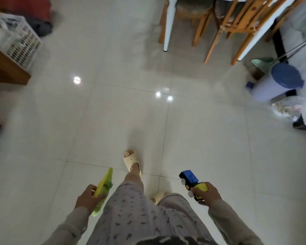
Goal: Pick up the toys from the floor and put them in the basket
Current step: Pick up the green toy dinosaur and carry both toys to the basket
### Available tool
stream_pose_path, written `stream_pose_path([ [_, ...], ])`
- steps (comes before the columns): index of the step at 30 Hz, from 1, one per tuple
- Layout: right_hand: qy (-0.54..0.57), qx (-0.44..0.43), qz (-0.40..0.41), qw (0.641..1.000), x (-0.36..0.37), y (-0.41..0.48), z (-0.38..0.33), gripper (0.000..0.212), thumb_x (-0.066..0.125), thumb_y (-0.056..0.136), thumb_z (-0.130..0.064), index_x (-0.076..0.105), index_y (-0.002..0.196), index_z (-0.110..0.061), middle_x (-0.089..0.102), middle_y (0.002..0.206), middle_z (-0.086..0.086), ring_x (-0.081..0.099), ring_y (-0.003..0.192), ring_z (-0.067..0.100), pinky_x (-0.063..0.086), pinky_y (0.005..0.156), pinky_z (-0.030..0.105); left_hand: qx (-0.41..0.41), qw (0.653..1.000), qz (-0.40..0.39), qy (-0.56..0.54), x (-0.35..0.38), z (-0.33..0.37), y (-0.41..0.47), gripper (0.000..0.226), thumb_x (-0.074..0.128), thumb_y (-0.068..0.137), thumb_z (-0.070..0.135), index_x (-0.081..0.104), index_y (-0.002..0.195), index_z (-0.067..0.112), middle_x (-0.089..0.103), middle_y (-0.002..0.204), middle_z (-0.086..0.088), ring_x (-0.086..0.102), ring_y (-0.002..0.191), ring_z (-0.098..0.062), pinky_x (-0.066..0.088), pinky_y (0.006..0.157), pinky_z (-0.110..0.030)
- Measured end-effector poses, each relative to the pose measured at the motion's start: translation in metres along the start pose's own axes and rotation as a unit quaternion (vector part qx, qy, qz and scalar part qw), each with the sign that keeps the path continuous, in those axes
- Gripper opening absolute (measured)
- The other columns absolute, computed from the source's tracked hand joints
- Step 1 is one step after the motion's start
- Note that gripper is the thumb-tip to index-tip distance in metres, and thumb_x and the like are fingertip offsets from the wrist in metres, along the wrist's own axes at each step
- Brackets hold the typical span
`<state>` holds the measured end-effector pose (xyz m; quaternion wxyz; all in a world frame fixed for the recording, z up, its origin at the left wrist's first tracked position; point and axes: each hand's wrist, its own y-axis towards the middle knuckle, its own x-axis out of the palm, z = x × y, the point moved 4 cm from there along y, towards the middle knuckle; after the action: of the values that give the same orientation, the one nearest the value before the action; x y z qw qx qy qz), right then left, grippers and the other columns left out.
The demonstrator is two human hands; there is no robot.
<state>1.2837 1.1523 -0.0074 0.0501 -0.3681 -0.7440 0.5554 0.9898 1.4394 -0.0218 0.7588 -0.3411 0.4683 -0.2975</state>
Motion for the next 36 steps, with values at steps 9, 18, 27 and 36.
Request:
stream_pose_path([
  [9,-0.078,-0.09,-0.04,0.992,0.071,0.043,-0.176,0.025,0.068,0.077,-0.003,0.054,0.073,-0.023,0.058,0.067,0.002,0.055,0.059,0.016,0.049,0.056,0.027,-0.108,0.989,0.013,-0.104,-0.035,-0.028,0.034,0.063,0.062,0.029,0.056,0.054,0.076,0.016,0.066,0.09,-0.015,0.058,0.081,-0.027,0.037,0.067,-0.031],
  [18,-0.081,-0.034,-0.035,0.996,0.137,0.078,-0.276,0.024,0.065,0.079,-0.003,0.055,0.061,-0.014,0.054,0.06,0.009,0.051,0.055,0.021,0.047,0.058,0.031,-0.048,0.983,0.052,-0.17,-0.15,0.083,0.128,0.046,0.061,0.053,0.039,0.055,0.088,0.01,0.065,0.1,-0.018,0.057,0.084,-0.027,0.043,0.07,-0.034],
  [27,-0.147,-0.01,-0.015,0.989,0.141,0.13,-0.366,0.019,0.069,0.077,-0.007,0.056,0.064,-0.012,0.055,0.066,0.011,0.054,0.065,0.026,0.05,0.069,0.039,-0.006,0.974,0.09,-0.206,-0.242,0.175,0.209,0.021,0.069,0.081,0.02,0.057,0.095,0.011,0.06,0.095,-0.01,0.053,0.085,-0.023,0.037,0.071,-0.029],
  [36,-0.252,-0.082,-0.089,0.96,0.21,0.197,-0.554,0.01,0.069,0.076,-0.006,0.06,0.078,-0.006,0.061,0.073,0.015,0.059,0.068,0.029,0.053,0.064,0.034,-0.151,0.939,0.097,-0.295,-0.232,0.202,0.242,0.024,0.071,0.079,0.025,0.055,0.092,0.012,0.062,0.1,-0.014,0.053,0.083,-0.026,0.038,0.061,-0.029],
])
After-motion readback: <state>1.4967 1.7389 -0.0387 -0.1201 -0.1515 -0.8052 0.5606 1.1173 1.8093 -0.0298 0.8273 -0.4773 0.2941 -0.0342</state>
